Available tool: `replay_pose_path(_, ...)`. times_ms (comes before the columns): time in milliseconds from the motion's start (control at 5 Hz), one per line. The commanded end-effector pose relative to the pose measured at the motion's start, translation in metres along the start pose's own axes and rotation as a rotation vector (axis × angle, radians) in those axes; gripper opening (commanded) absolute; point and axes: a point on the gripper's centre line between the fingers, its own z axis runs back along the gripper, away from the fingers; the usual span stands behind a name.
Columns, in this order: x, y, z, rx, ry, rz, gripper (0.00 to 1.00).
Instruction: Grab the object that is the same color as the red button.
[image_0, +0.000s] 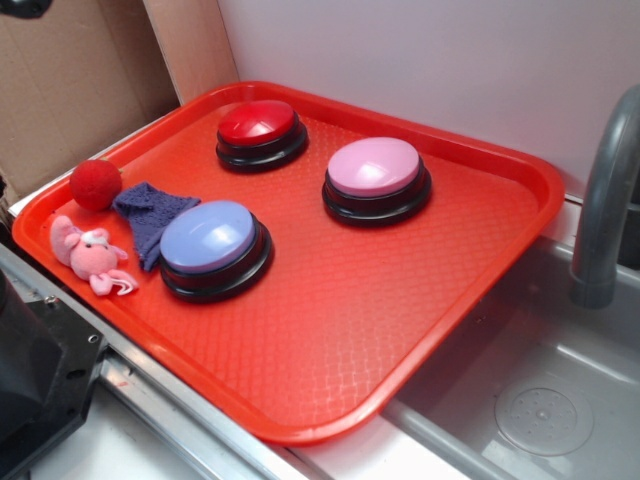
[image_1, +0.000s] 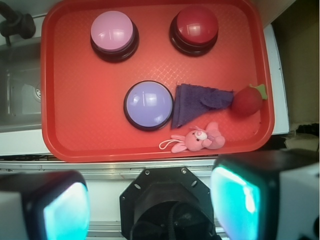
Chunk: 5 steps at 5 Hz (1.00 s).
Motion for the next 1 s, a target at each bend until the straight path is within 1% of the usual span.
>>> replay_pose_path(0, 0.000, 0.000, 0.000, 0.000, 0.000, 0.000, 1.00)
replay_pose_path(200, 0.001, 0.014, -0.013, -0.013, -0.018, 0.145, 1.00)
replay_pose_path(400, 0.005, 0.032, -0.034, 0.006, -0.014, 0.298, 1.00)
replay_pose_path(600, 0.008, 0.057, -0.058, 0.049, -0.028, 0.505, 1.00)
replay_pose_path(800, 0.011, 0.086, -0.086, 0.085, -0.017, 0.656, 1.00)
